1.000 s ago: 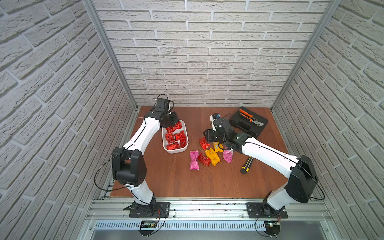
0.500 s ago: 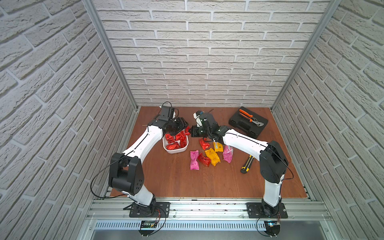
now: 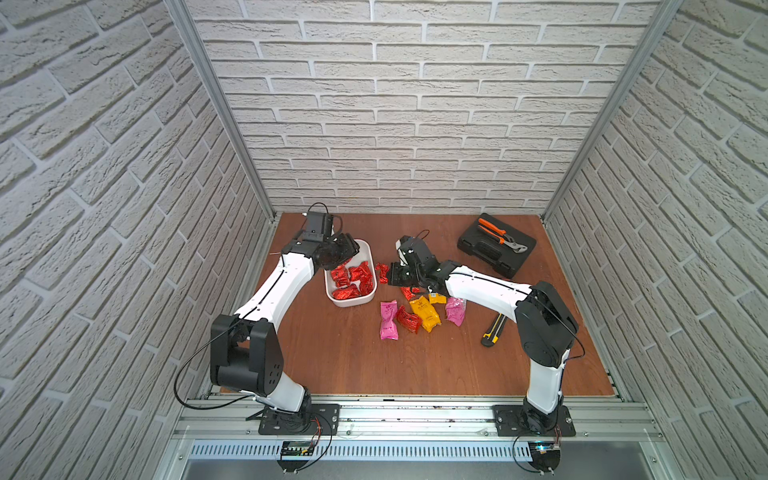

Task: Take the tea bags out of the storage box
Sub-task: Place the tea bag at the center of the board, then pick up the tea bag from the storage box.

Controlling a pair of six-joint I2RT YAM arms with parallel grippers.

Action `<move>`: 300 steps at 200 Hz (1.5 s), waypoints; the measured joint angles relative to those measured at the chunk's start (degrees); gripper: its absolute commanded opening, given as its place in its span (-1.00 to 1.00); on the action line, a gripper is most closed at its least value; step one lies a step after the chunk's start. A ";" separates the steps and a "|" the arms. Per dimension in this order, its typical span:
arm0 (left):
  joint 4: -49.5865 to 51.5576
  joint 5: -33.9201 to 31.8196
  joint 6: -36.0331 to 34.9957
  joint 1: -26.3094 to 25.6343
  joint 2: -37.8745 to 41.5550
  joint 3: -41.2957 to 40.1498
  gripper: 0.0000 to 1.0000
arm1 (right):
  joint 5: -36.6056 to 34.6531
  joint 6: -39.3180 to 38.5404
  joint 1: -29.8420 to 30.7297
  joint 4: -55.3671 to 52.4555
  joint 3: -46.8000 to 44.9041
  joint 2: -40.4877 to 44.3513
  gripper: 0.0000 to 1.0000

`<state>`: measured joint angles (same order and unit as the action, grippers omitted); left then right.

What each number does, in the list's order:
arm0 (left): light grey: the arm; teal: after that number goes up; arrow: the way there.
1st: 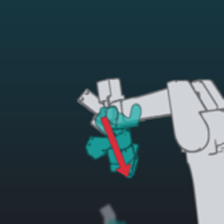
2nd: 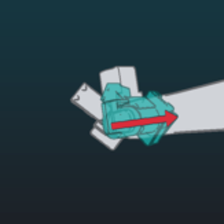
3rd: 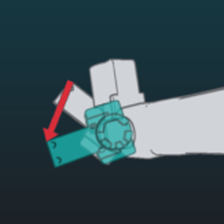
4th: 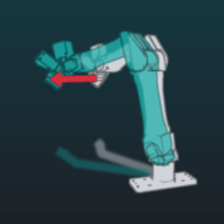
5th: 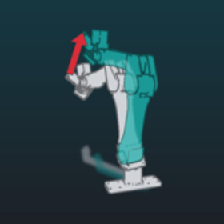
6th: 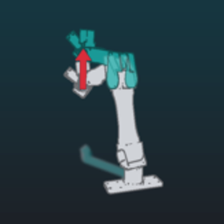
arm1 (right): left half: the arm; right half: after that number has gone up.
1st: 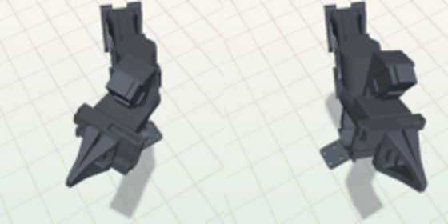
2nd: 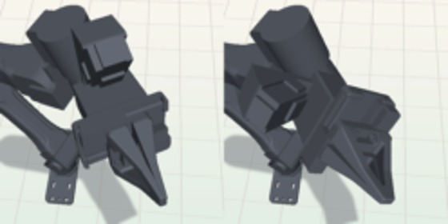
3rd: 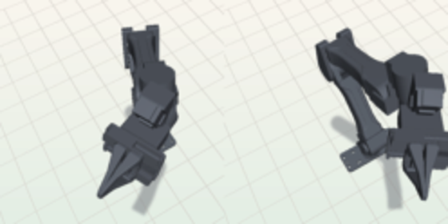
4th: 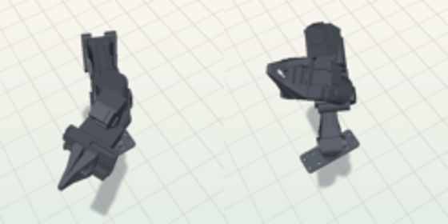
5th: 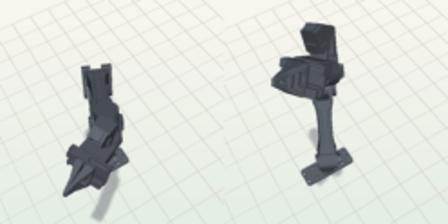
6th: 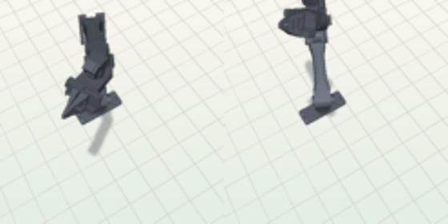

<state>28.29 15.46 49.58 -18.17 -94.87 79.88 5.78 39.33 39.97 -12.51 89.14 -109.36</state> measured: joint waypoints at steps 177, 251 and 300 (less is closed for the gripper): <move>-1.75 0.90 1.44 3.93 5.20 -5.95 0.36 | 2.40 -0.46 -0.61 3.30 -3.72 -0.57 -0.95; 2.93 -8.70 -13.94 11.21 6.40 -7.13 0.27 | -2.05 8.90 -0.66 1.42 -5.64 -3.61 -0.95; 4.79 -10.25 -20.37 11.10 5.03 -7.19 0.26 | -2.05 13.35 -0.70 -1.16 -0.50 -12.07 -0.92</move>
<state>33.08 5.21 29.21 -7.07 -89.84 72.69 3.73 52.69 39.27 -13.67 88.64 -121.43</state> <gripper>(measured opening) 0.630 0.085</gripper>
